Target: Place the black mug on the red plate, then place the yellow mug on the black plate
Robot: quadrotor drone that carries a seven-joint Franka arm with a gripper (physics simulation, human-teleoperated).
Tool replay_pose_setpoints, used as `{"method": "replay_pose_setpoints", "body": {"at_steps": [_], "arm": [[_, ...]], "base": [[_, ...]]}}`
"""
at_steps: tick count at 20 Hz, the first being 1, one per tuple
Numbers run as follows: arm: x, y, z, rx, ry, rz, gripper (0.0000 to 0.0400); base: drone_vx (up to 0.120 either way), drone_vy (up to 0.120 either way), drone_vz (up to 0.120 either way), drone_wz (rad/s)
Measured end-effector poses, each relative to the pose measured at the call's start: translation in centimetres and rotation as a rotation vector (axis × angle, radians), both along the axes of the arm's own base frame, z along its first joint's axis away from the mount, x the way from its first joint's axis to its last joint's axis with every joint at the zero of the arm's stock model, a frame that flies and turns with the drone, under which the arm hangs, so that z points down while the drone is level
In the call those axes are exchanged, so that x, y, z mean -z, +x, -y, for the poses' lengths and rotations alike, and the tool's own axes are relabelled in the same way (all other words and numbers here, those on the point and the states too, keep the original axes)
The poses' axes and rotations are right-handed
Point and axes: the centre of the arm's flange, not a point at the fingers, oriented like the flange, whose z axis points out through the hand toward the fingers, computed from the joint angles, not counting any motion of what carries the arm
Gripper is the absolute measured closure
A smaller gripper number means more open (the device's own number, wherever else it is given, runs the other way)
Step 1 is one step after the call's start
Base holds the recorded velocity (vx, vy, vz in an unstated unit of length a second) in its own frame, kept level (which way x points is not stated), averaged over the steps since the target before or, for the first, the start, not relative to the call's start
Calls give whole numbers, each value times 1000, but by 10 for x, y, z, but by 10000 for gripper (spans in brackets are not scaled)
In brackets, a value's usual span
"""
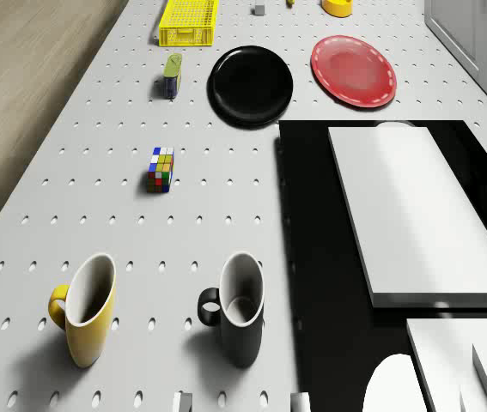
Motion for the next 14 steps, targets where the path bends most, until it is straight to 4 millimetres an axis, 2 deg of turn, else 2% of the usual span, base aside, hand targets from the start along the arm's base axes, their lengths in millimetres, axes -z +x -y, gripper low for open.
{"method": "replay_pose_setpoints", "body": {"at_steps": [8,14], "arm": [[-56,-3,0,0,0,6,0],[-81,-1,0,0,0,11,0]], "base": [[5,0,0,0],[120,0,0,0]]}}
